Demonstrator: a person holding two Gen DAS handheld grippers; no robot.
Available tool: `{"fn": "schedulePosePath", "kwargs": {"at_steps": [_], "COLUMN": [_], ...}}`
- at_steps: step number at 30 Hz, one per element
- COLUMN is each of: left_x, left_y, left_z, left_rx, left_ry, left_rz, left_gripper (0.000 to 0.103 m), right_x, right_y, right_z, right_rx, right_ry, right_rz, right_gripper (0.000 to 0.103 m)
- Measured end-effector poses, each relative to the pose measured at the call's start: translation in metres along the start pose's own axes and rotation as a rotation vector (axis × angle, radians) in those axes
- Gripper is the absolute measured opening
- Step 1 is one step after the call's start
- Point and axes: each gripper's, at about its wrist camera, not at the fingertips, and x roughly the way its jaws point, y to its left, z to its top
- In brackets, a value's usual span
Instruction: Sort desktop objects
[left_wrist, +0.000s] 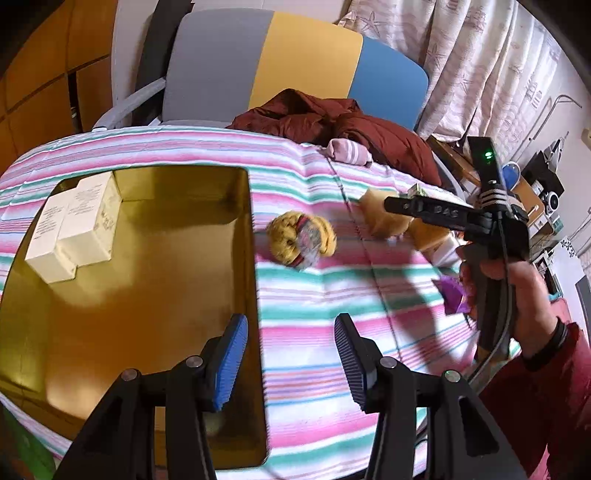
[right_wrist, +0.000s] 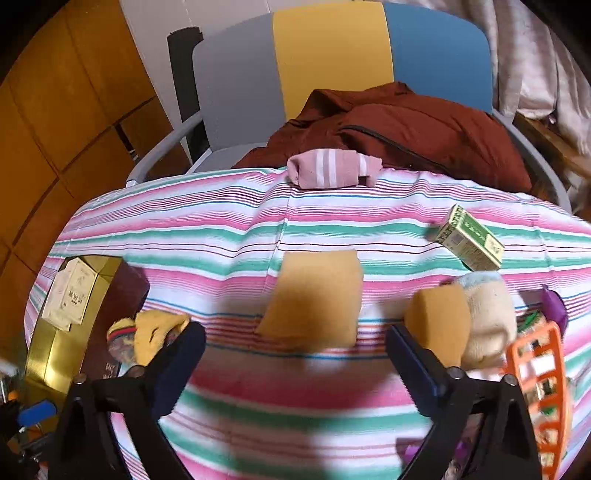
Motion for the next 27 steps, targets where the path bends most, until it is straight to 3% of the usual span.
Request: {"fn": "schedulePosePath", "kwargs": {"at_steps": [11,13,15,16,21,27], "left_x": [0.034,0.042,0.052,0.055,0.077,0.098], "left_y": [-0.025,-0.032,-0.037,-0.039,-0.043,-0.043], "left_z": [0.027,0.031,0.036,0.037,0.050,0.062], "left_rx": [0.026,0.047,0.075,0.081,0.113,0.111], "left_ry": [0.001,0.006,0.009,0.008,0.036,0.090], "left_rz": [0.036,0.040,0.055,0.057,0.096,0.119], "left_gripper": [0.052,0.052,0.052,0.052,0.052,0.053], "right_x": [0.037,0.039,0.040,0.040,0.037,0.028], "right_y": [-0.001,0.002,0.006,0.008,0.002,-0.009], "right_z": [0.010,0.010,0.012,0.012,0.013,0.015], "right_rx": [-0.033,-0.067,-0.102,-0.114,-0.077,0.021], "right_ry": [0.013,0.023,0.036,0.041,0.065,0.087], "right_rz": [-0.085,-0.098,-0.107,-0.110,-0.101,-0.014], "right_gripper": [0.094,0.088,0.067,0.064,0.058,0.057]}}
